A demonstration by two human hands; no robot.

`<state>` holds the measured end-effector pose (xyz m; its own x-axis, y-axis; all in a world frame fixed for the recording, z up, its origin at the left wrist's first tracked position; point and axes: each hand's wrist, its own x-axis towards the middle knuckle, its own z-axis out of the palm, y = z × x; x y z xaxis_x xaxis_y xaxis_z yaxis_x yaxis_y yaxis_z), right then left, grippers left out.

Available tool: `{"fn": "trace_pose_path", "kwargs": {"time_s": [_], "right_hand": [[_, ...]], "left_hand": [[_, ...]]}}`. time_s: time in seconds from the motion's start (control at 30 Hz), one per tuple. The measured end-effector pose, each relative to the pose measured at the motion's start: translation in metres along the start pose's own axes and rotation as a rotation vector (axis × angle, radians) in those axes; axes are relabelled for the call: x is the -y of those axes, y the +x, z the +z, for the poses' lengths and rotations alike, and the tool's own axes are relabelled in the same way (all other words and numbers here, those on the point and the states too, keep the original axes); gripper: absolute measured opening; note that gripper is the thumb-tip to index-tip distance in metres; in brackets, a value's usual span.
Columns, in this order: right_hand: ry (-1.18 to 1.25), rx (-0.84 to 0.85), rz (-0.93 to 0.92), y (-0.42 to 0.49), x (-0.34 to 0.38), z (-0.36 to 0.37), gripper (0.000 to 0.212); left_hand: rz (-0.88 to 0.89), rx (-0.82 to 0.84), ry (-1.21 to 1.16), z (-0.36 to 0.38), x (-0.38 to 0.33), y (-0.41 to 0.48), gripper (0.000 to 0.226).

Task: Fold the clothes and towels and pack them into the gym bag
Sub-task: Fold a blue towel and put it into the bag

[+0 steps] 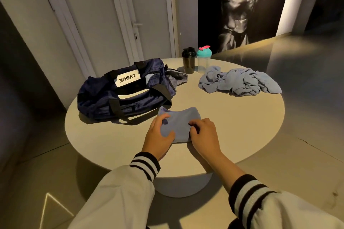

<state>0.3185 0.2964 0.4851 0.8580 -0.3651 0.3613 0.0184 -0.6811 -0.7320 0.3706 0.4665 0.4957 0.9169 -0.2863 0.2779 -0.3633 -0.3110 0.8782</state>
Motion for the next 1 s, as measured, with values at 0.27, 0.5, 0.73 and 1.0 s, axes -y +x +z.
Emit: {"fn": "trace_pose_path", "kwargs": {"time_s": [0.27,0.5,0.73,1.0], "right_hand": [[-0.168,0.030,0.036,-0.008,0.013,0.002,0.022],[-0.455,-0.009,-0.282,-0.014,0.007,0.007,0.035],[-0.317,0.035,-0.204,-0.018,0.007,0.008,0.035],[-0.380,0.119,-0.201,-0.016,0.003,0.009,0.048]], "left_hand": [[0.031,0.043,0.239,0.002,0.002,-0.001,0.031],[-0.079,0.056,-0.080,0.007,0.005,0.001,0.071],[0.000,-0.066,0.466,0.004,0.013,0.003,0.043],[0.123,0.138,0.696,0.004,0.010,-0.001,0.045]]}}
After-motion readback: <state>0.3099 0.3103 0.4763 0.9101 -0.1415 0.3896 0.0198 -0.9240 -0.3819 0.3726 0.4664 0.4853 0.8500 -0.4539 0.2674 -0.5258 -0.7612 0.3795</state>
